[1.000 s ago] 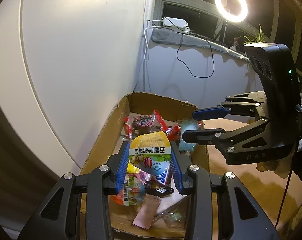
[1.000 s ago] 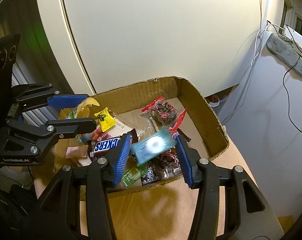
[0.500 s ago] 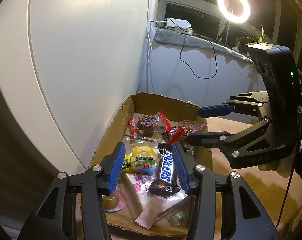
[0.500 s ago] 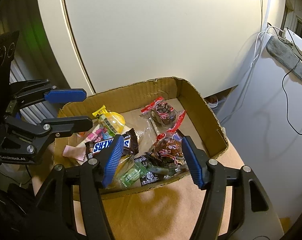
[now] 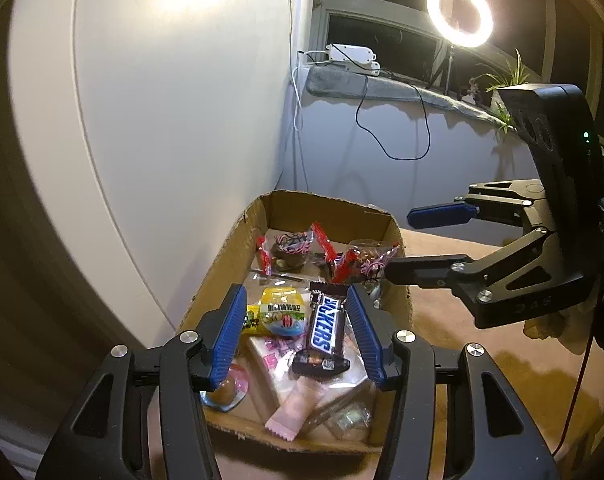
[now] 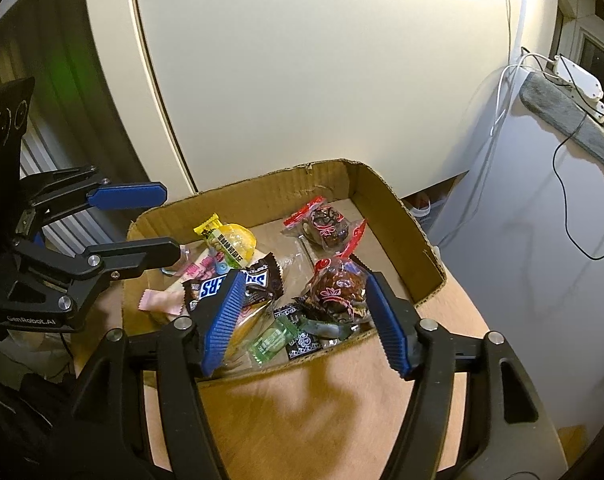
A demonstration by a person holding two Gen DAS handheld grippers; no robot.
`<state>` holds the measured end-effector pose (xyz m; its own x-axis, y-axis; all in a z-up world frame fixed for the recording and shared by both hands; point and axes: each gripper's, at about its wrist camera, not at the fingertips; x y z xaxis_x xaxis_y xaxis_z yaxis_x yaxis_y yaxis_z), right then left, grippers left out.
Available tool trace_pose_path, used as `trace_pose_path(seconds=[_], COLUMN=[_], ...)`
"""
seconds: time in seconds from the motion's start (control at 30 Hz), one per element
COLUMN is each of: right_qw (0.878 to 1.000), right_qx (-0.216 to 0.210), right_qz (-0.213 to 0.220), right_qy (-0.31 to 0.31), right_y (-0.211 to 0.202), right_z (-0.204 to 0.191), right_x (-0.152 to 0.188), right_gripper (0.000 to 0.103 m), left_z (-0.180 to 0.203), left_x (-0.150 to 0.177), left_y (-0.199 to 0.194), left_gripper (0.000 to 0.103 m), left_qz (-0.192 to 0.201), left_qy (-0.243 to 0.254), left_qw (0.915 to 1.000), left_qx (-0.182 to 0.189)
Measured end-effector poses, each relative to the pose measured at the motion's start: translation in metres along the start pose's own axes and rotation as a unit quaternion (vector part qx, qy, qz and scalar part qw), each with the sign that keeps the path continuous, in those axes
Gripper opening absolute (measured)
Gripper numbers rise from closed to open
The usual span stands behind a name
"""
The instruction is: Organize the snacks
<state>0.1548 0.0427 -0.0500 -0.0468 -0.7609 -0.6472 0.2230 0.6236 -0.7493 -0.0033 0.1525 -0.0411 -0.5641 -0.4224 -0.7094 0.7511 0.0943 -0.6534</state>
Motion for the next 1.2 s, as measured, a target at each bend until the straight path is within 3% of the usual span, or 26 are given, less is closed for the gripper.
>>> trace_pose_path(seconds=[0.2,0.3,0.4,0.5,0.8,1.2], right_qw=[1.000,0.999,0.998,0.996,0.990,0.989], right_qx=[0.014,0.029,0.050,0.076,0.125,0.140], right_qz=[0.015,0.020,0.026,0.028,0.044,0.040], right_qy=[-0.002,0.007,0.019,0.029,0.047,0.037], right_y=[-0.021,-0.031,-0.042,-0.051,-0.081,-0.089], right_z=[-0.012,-0.019,-0.026,-0.033,-0.043,-0.053], right_x=[0.008,0.013,0.020,0.026,0.047,0.059], right_gripper=[0.077,0.088,0.090,0.092,0.098,0.102], left_z=[0.001,0.003,0.004,0.003,0.007,0.015], left_x=[0.010,0.017,0.025,0.031,0.045,0.053], left_y=[-0.017,-0.027,-0.036,-0.045,-0.062,-0.069], left_gripper=[0.063,0.070,0.072,0.081,0.081,0.081], left_qz=[0.012,0.020,0.025,0.033,0.053,0.058], left_qy=[-0.003,0.000,-0.002,-0.009,-0.014,-0.013], left_qw=[0.9999,0.9996,0.9992,0.9986,0.9969,0.9963], left_qx=[-0.009,-0.022,-0.032,-0.040,-0.057,-0.062])
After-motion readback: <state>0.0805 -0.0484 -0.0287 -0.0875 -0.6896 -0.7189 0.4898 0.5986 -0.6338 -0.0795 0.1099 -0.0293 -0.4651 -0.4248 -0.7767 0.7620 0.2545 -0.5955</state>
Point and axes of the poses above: each gripper's, at about its wrist camera, not at the fingertips, and y roughly the way its jaws point, z to its right, x to its underside, and after that the axes turned 14 degrees about -y, right-handed
